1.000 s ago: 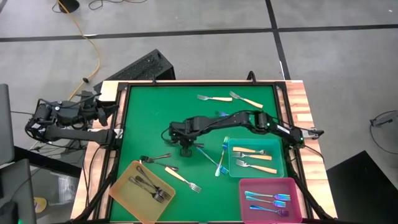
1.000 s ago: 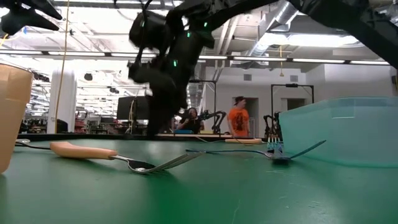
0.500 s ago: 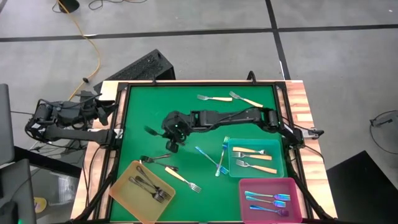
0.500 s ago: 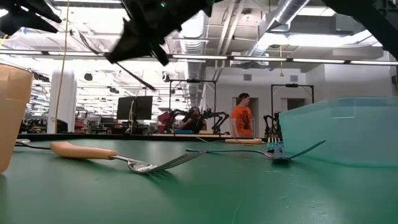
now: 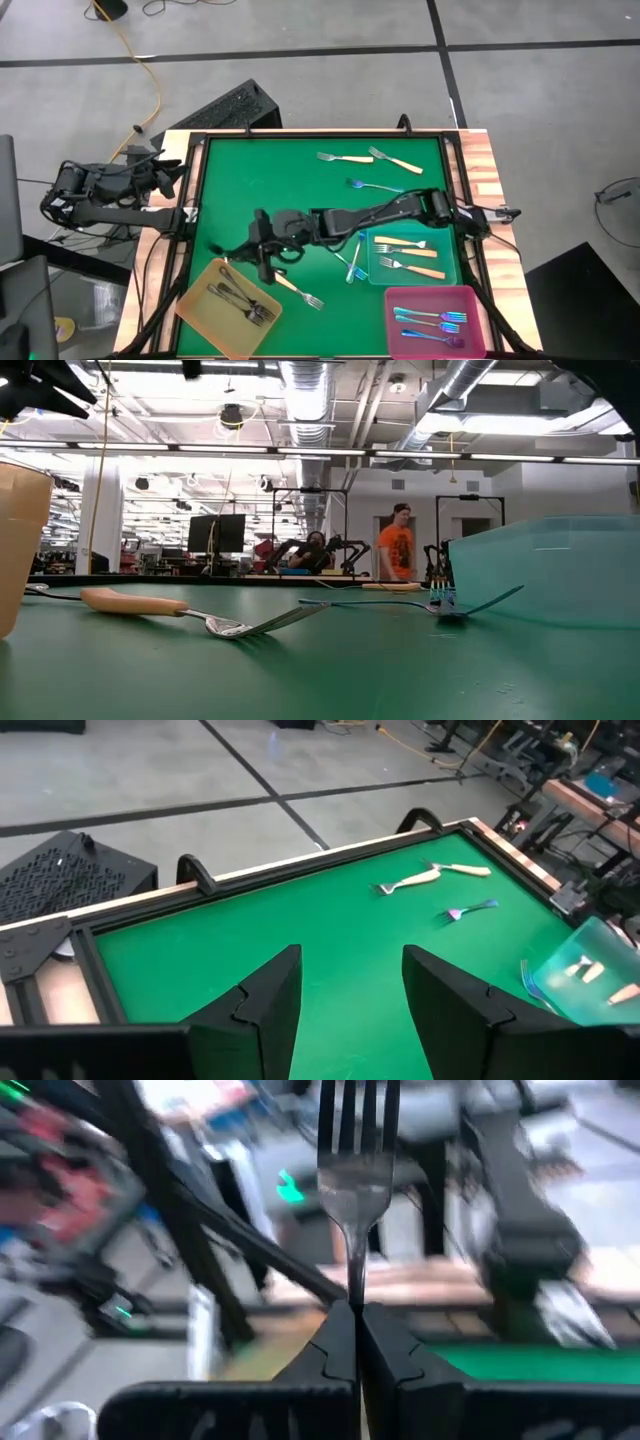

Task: Sort silverware by color (type)
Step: Put the black fork into the orange bin

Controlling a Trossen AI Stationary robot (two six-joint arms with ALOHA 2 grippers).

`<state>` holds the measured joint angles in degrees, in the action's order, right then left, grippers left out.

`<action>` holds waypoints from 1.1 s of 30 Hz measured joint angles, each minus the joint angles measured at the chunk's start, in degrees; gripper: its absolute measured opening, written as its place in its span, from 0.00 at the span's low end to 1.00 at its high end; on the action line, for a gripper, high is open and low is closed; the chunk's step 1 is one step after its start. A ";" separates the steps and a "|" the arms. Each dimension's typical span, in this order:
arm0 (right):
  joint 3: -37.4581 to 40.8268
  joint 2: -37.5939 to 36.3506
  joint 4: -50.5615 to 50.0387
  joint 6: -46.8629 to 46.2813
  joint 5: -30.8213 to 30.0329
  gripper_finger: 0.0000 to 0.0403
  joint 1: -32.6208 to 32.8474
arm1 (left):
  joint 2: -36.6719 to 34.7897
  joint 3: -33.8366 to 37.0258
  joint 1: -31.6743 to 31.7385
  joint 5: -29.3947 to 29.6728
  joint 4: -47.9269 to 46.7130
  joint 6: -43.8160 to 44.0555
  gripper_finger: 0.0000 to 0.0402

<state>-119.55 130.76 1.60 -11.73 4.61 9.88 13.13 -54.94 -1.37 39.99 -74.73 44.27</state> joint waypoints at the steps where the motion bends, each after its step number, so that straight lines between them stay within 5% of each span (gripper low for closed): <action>1: 0.00 0.00 2.59 0.11 1.16 0.05 0.36 | 0.00 0.00 0.00 0.00 0.01 0.00 0.39; 11: -0.22 4.88 27.88 -2.81 2.73 0.05 3.73 | 0.00 0.00 0.00 -1.28 0.06 -1.65 0.39; 15: -0.07 8.99 31.60 -8.87 -3.42 0.05 4.99 | 0.00 0.00 0.00 -3.35 0.05 -3.42 0.39; 33: -0.07 11.91 13.54 -24.59 -21.39 0.05 10.83 | 0.00 0.00 0.00 -5.39 0.01 -7.21 0.39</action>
<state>-119.61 142.67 15.14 -36.31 -16.78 20.71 13.13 -54.94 -1.37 34.59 -74.73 37.06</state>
